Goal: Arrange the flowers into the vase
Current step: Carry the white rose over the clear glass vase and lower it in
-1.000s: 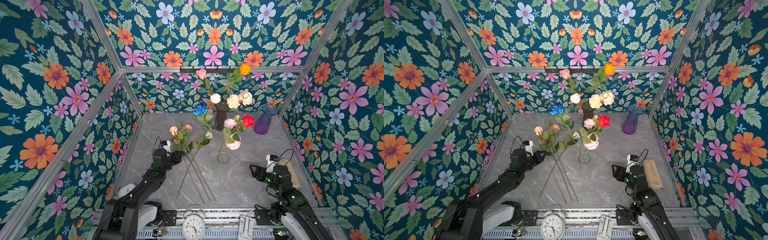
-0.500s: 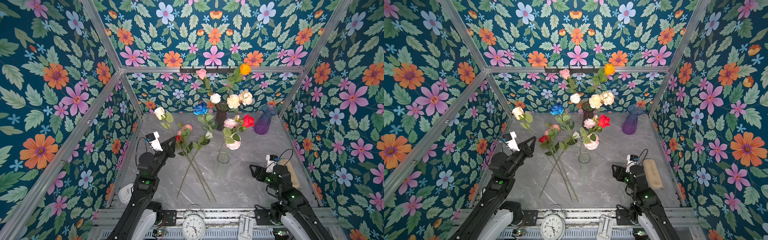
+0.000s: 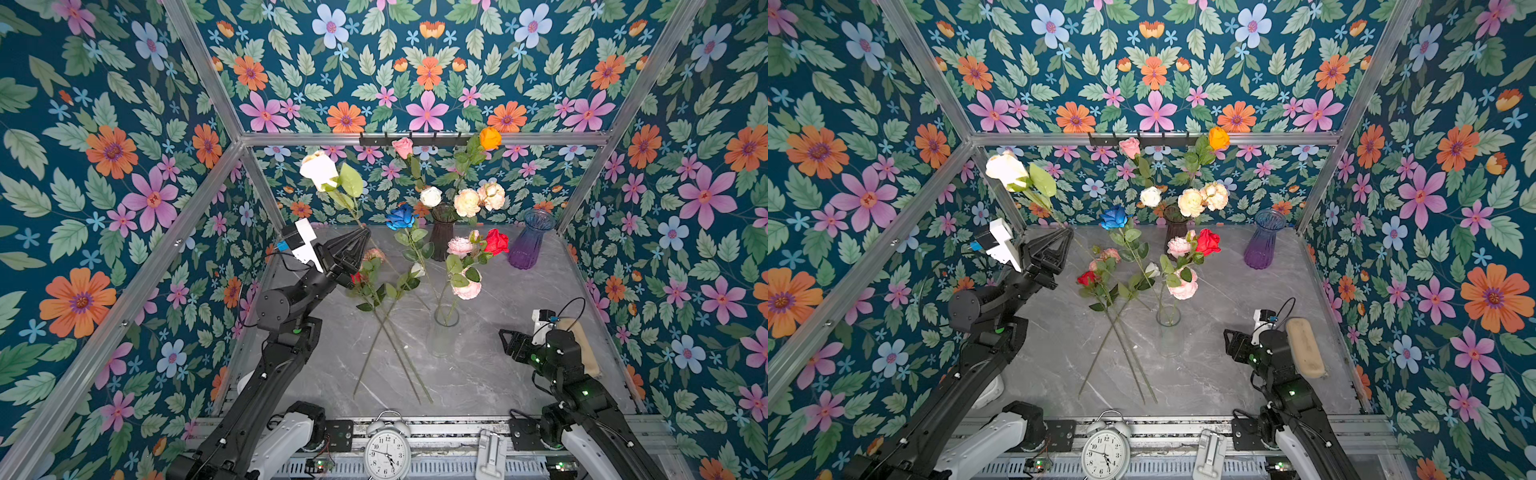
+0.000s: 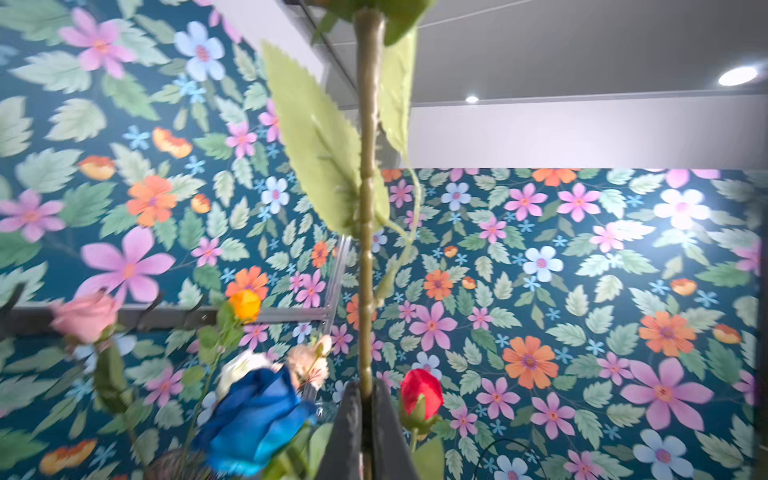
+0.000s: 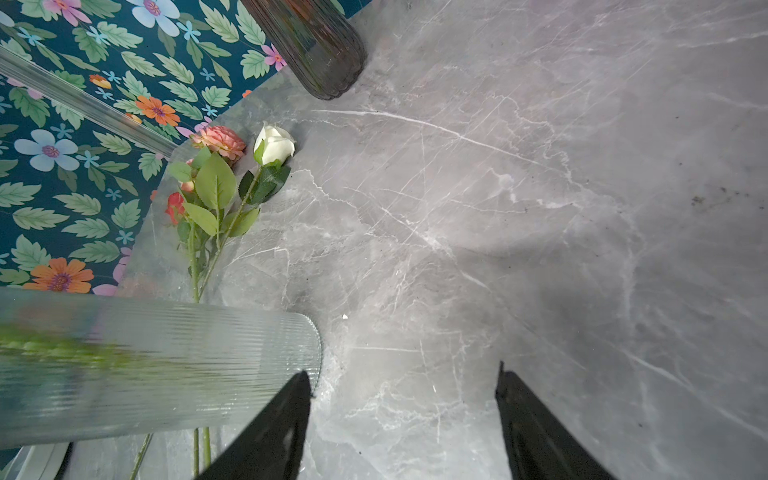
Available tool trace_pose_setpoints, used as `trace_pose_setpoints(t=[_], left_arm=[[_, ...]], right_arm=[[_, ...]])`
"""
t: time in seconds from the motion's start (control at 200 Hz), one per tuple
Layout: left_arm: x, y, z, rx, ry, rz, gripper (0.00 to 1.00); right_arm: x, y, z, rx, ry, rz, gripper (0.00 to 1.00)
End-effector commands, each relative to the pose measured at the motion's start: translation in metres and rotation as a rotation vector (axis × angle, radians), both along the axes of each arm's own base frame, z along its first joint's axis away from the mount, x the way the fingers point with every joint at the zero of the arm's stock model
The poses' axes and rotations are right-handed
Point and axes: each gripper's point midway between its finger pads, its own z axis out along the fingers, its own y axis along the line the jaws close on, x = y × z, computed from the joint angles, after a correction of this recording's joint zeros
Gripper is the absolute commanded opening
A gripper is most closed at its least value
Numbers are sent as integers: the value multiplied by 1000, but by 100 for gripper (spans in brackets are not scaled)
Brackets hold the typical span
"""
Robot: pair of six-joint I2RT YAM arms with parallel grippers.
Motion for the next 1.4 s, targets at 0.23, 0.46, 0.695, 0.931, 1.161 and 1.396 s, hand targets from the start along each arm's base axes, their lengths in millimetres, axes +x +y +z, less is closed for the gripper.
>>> trace_pose_setpoints(t=[0.23,0.46,0.695,0.931,1.161,1.396], left_arm=[[-17,-59,4,96,-121,-114,0],[-8,-71,-7,120,-86,-131,0],[-3,-86,-23,135,-41,-156,0],[-1,-104,-41,152,8,-198,1],[-5,-125,-59,195,44,-249,15],[-4,-128,-66,220,60,-240,60]], right_arm=[[5,1,6,-2,-20,4,72],[2,-1,9,2,-40,-6,72],[2,0,8,3,-39,-2,72],[2,-1,8,2,-38,-3,72],[2,-1,9,3,-40,-5,72],[2,-1,9,3,-41,-5,72]])
